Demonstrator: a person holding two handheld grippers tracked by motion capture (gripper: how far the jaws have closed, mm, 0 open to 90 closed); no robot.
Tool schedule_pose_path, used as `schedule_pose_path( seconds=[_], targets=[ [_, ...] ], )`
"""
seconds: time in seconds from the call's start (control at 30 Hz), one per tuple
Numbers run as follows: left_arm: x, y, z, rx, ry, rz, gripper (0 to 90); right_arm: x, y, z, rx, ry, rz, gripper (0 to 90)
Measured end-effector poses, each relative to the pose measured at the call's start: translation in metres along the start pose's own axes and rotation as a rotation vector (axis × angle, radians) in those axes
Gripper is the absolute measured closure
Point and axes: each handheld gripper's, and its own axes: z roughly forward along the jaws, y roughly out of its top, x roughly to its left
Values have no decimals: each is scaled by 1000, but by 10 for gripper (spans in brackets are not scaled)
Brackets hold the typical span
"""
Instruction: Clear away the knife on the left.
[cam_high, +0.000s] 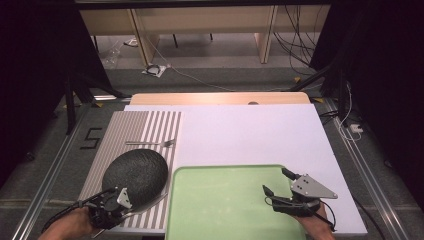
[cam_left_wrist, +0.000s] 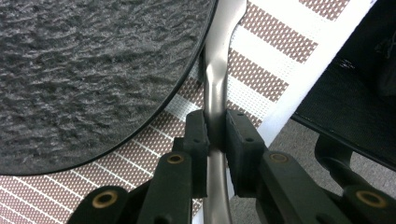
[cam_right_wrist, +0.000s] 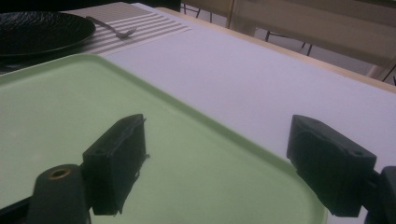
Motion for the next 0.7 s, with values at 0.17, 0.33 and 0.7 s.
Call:
schedule_pose_path(
  seconds=[0.17, 0.33, 0.7],
  targets=[
    [-2, -1, -1, -1, 8, -3, 792, 0, 0, 1, 5, 3, 1, 208],
    [-6, 1, -5, -6, -5, 10, 793, 0, 0, 1, 8, 3, 0, 208],
    [-10, 2, -16, -16, -18, 1, 793, 1, 0, 2, 8, 8, -9, 209]
  ],
)
